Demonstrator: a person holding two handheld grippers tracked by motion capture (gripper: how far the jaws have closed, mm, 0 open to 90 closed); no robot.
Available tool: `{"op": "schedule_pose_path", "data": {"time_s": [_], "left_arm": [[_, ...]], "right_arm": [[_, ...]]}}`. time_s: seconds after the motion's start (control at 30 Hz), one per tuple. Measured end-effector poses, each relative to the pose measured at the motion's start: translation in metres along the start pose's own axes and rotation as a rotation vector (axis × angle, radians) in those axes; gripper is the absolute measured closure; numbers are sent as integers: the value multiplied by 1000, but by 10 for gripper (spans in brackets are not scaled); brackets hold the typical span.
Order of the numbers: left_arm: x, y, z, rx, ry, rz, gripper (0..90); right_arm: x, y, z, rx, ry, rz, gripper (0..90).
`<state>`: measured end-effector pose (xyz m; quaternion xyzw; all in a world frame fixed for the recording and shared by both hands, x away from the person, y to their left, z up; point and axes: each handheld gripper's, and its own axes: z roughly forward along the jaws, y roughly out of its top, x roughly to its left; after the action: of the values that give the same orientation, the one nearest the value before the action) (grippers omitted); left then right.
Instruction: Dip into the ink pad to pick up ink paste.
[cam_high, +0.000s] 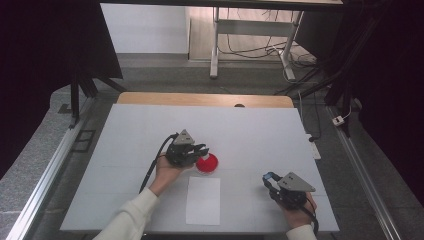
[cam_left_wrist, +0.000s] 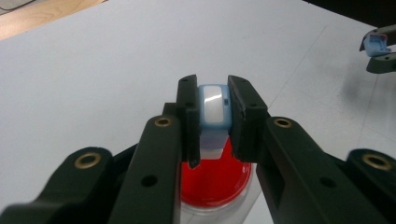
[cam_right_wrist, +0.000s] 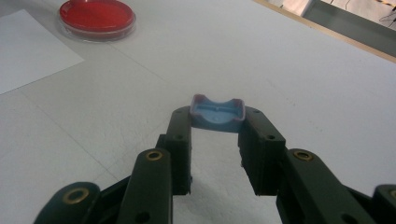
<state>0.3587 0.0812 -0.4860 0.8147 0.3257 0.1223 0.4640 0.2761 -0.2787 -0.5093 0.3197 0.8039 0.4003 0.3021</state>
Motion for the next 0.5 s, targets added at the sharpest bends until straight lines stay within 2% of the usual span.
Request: {"op": "schedule_pose_path", "data": {"time_s": [0.5], "left_arm": [[5,-4,8,47,21,8,751]], "right_arm": [[0,-1,1,2,1,0,653]]}}
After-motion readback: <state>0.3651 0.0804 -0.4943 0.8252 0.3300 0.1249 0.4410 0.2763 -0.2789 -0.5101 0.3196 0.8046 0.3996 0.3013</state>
